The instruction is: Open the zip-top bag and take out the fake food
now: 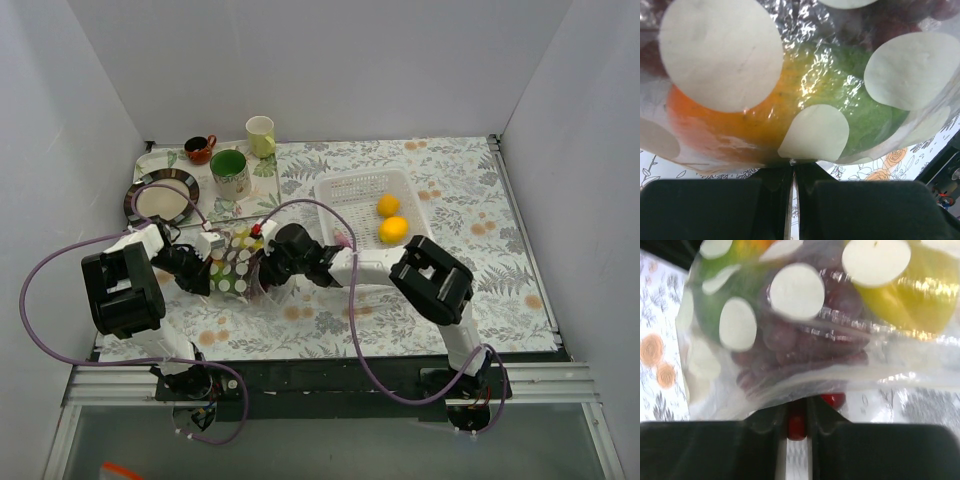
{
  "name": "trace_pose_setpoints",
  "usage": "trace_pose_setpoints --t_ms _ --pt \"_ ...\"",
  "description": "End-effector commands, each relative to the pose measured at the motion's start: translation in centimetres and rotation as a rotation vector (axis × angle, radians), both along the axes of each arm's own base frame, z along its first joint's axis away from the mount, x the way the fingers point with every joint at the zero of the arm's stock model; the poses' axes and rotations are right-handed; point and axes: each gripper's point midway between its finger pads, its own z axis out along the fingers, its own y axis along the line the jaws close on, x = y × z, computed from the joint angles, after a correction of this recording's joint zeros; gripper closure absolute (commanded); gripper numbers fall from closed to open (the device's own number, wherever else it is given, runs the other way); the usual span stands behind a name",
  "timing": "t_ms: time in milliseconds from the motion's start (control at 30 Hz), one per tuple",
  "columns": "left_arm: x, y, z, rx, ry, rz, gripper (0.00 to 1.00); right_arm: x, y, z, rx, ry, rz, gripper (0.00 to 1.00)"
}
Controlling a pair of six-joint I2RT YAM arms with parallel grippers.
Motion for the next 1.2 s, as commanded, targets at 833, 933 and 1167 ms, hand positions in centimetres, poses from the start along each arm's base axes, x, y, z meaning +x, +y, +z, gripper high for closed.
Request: trace_pose_setpoints --t_ms 833,933,1167 --pt "0.3 1.0 -0.8 0.076 -0.045 -0.028 1.0 9.2 -23.2 18.2 0.01 -0.354 -0.683 0.99" --pt "1.1 0.2 1.5 0.025 -0.069 -0.026 1.0 11.0 -27.2 18.0 -0.048 -0.387 -0.854 0.99" --pt "5.2 -3.3 12.8 -0.2 -0.235 -0.035 1.0 10.9 -31.1 11.4 -0.286 -0.303 -0.999 0.96"
